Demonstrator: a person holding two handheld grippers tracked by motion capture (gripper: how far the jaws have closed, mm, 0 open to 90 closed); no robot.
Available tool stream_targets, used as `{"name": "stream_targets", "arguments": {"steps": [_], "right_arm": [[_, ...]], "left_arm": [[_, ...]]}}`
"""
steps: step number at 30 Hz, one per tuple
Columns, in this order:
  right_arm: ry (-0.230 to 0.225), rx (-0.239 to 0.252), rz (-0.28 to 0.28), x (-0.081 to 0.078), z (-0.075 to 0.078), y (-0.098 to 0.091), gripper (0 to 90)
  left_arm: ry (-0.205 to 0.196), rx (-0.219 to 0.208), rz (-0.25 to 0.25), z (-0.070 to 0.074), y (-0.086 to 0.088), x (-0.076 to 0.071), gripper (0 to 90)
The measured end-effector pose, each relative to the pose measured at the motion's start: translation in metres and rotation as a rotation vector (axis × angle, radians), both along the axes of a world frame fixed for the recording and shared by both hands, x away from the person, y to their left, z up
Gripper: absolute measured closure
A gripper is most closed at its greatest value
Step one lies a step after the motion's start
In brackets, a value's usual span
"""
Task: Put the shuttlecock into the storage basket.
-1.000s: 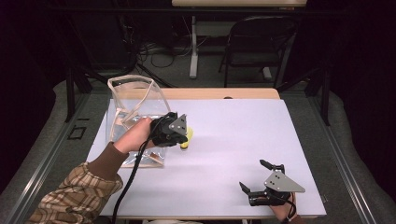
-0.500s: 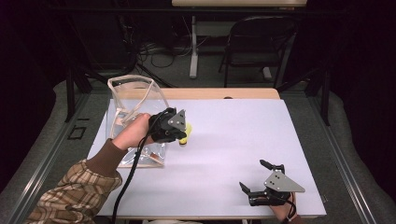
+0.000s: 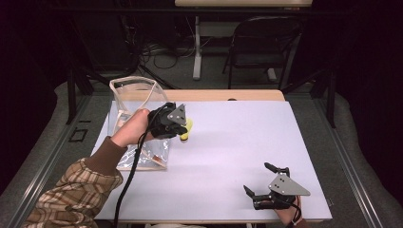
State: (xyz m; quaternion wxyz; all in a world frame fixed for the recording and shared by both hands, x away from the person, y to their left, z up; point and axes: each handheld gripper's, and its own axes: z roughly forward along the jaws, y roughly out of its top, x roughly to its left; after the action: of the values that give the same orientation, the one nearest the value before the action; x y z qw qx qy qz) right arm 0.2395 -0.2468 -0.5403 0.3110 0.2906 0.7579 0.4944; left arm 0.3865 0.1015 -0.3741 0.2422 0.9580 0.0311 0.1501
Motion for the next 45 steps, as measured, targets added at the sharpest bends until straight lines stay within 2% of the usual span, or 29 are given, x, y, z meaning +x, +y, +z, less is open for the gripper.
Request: {"name": "stream_targets", "arguments": {"steps": [2, 3, 13, 14, 16, 17, 22, 29, 45], "right_arm": [[0.001, -0.003, 0.0, 0.0, 0.0, 0.0, 0.0], [0.0, -0.002, 0.0, 0.0, 0.0, 0.0, 0.0], [0.004, -0.003, 0.0, 0.0, 0.0, 0.0, 0.0], [0.003, -0.003, 0.0, 0.0, 0.0, 0.0, 0.0], [0.005, -0.004, 0.0, 0.0, 0.0, 0.0, 0.0], [0.005, -0.003, 0.0, 0.001, -0.001, 0.0, 0.0], [0.003, -0.002, -0.001, 0.0, 0.0, 0.0, 0.0], [0.002, -0.006, -0.002, 0.0, 0.0, 0.0, 0.0], [0.01, -0.01, 0.002, 0.001, -0.001, 0.001, 0.0]], "left_arm": [[-0.008, 0.01, -0.004, 0.002, 0.001, 0.002, 90.0], [0.0, -0.003, 0.003, 0.001, 0.001, 0.003, 90.0], [-0.007, -0.01, 0.01, 0.007, 0.003, 0.008, 90.0], [-0.019, -0.011, 0.017, 0.008, 0.003, 0.009, 90.0], [-0.011, -0.013, 0.011, 0.01, 0.004, 0.01, 90.0], [-0.03, -0.019, 0.021, 0.011, 0.004, 0.011, 90.0], [-0.021, -0.021, 0.031, 0.014, 0.007, 0.013, 90.0], [-0.04, -0.03, 0.043, 0.018, 0.008, 0.017, 90.0], [-0.041, -0.045, 0.089, 0.027, 0.014, 0.034, 90.0]]}}
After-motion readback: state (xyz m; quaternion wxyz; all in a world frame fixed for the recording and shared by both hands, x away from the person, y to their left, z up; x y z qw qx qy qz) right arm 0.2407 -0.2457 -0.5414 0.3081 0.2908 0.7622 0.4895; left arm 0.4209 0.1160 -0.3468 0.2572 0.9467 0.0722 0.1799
